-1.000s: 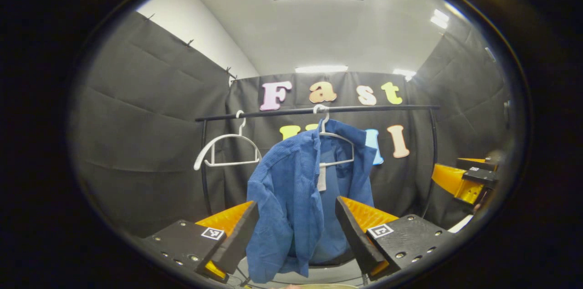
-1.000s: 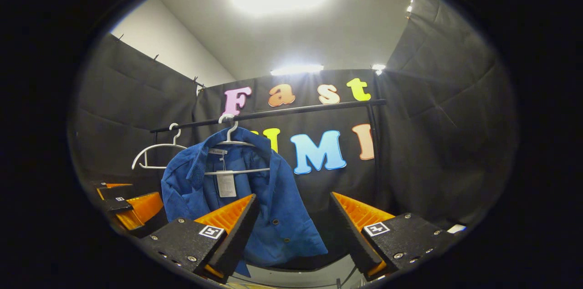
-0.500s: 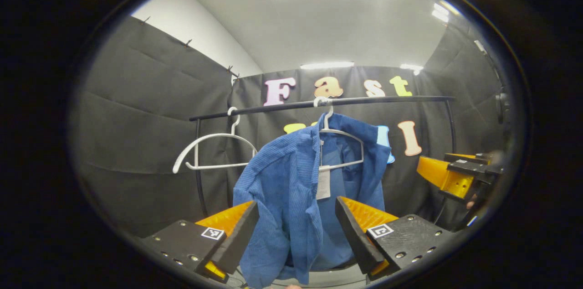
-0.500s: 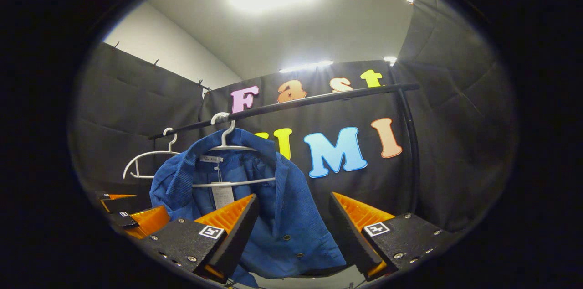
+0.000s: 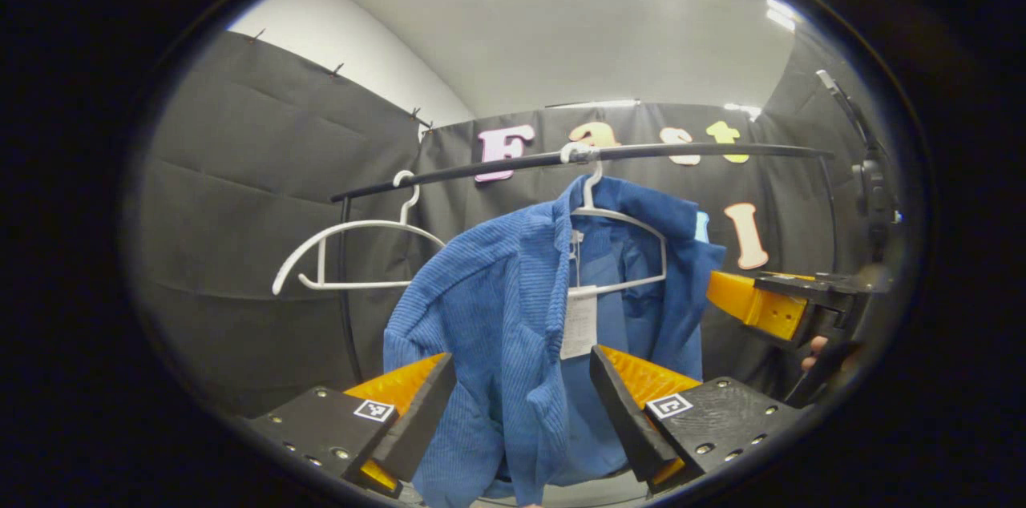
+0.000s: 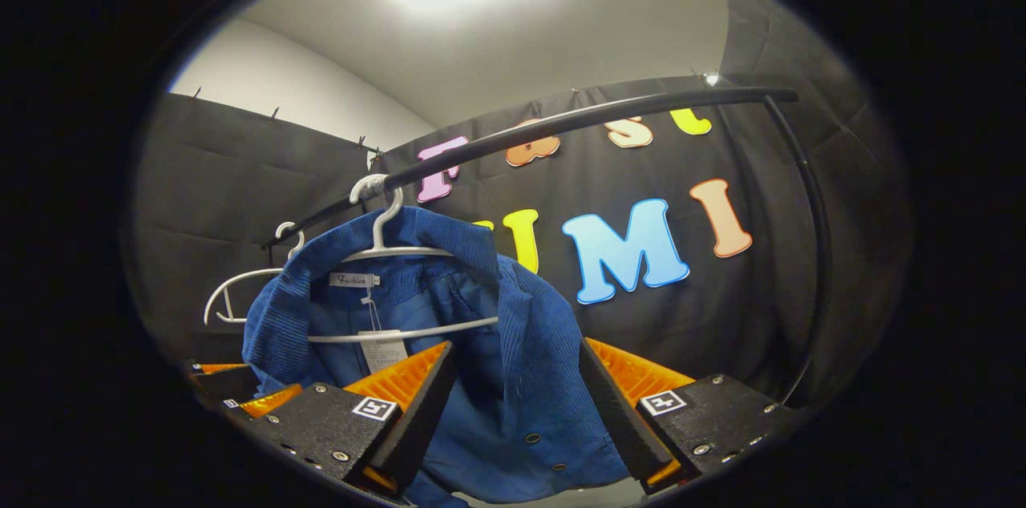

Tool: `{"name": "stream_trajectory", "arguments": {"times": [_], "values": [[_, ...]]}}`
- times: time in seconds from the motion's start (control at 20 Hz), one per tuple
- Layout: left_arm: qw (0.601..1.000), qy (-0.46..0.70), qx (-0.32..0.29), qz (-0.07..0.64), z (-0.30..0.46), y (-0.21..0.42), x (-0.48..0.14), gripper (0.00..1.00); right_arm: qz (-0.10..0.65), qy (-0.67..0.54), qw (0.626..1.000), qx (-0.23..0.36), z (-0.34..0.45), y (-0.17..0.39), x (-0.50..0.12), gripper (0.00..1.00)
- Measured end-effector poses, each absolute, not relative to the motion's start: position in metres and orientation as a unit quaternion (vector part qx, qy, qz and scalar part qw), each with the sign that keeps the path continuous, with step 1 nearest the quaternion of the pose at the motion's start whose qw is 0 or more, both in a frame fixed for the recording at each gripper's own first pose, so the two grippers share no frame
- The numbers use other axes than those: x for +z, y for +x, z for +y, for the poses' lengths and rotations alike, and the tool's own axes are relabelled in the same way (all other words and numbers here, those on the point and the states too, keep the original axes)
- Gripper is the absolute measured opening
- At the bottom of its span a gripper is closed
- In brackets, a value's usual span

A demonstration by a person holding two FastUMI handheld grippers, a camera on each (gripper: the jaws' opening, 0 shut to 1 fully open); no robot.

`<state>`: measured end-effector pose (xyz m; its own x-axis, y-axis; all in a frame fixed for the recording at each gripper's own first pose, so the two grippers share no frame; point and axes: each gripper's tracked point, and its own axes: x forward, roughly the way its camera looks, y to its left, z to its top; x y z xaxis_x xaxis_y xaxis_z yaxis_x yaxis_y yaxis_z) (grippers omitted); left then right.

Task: Grasp the clothes on the hanger with both hands and then place them into the laundry hamper below.

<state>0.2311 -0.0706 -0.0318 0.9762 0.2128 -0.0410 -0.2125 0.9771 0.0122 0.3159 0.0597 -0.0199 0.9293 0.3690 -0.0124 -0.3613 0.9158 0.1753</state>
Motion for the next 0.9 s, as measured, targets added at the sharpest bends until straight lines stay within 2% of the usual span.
{"name": "stream_trajectory", "arguments": {"times": [0.35, 0.55, 0.6, 0.65, 0.8, 0.9], "values": [[0.989, 0.005, 0.137, 0.051, -0.057, 0.252, -0.059, 1.00, 0.057, 0.089, 0.977, 0.183, 0.080, 0.366, -0.053, 0.89], [0.988, -0.002, 0.141, 0.063, -0.060, 0.261, -0.071, 0.97, 0.082, 0.084, 0.975, 0.190, 0.090, 0.381, -0.073, 0.74], [0.988, 0.001, 0.143, 0.064, -0.059, 0.263, -0.072, 1.00, 0.081, 0.082, 0.975, 0.191, 0.091, 0.383, -0.074, 0.65], [0.987, 0.005, 0.149, 0.064, -0.056, 0.265, -0.073, 0.94, 0.080, 0.080, 0.975, 0.190, 0.092, 0.384, -0.075, 0.58], [0.987, 0.011, 0.143, 0.068, -0.059, 0.269, -0.076, 0.77, 0.066, 0.070, 0.981, 0.171, 0.084, 0.388, -0.072, 0.24], [0.987, 0.011, 0.135, 0.084, -0.060, 0.269, -0.082, 0.57, 0.045, 0.068, 0.978, 0.193, 0.093, 0.382, -0.060, 0.05]]}}
